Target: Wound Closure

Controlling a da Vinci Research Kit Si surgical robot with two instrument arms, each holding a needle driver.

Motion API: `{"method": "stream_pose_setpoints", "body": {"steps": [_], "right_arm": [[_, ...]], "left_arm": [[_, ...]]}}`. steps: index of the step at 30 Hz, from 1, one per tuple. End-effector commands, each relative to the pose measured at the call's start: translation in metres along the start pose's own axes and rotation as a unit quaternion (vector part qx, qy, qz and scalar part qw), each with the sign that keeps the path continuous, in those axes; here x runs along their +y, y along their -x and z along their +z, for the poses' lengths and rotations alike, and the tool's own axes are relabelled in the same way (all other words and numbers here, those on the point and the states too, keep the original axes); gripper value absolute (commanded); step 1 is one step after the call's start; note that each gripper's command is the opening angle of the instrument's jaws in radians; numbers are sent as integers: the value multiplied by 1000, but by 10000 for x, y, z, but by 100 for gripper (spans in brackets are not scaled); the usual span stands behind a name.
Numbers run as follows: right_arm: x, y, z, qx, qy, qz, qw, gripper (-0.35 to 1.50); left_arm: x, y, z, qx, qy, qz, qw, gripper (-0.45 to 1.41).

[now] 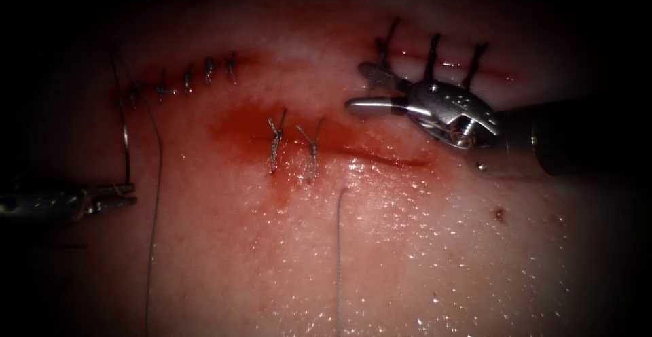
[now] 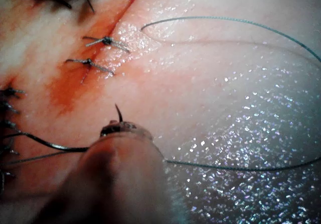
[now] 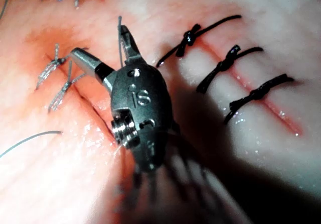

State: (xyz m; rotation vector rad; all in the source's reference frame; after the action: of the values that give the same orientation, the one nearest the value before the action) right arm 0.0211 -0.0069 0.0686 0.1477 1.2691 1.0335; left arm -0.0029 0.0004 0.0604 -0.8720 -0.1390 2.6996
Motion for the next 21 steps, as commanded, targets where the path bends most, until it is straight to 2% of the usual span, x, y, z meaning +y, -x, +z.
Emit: {"method": "stream_pose_setpoints", "body": {"steps": [1,2,3,4,5,6,9,10,15,16,17,18,21], "right_arm": [[-5,8,1,-1,-3,0,1000,120],[-6,8,-1,-2,-4,0,1000,121],[-7,7,-6,-2,-9,-14,1000,135],[-8,7,-9,-1,-7,-22,1000,138],[-8,7,-9,-1,-7,-22,1000,138],[-9,5,-15,2,2,-41,999,143],[-10,1,-24,1,7,-72,997,146],[-12,-2,-36,-2,1,-99,995,146],[-14,-5,-55,-5,-9,-123,992,143],[-14,-5,-58,-5,-11,-126,992,143],[-15,-5,-60,-6,-12,-126,992,143],[-15,-5,-62,-6,-13,-129,992,145],[-14,-4,-63,-6,-15,-133,991,145]], "left_arm": [[6,8,9,-1,3,-5,1000,-45],[6,14,10,-4,3,-10,1000,-45],[6,32,14,-11,4,-35,999,69],[4,35,14,-12,0,-40,999,93],[4,35,14,-12,0,-40,999,93],[-2,39,14,-14,-15,-42,999,118],[-5,40,9,-7,-36,-43,998,126],[-4,38,2,-9,-48,-11,999,130],[7,29,-12,10,-76,54,996,125],[10,26,-15,13,-82,74,994,118],[14,23,-17,14,-88,91,992,103],[20,18,-18,18,-94,124,988,73],[46,5,-12,39,-52,213,975,51]]}}
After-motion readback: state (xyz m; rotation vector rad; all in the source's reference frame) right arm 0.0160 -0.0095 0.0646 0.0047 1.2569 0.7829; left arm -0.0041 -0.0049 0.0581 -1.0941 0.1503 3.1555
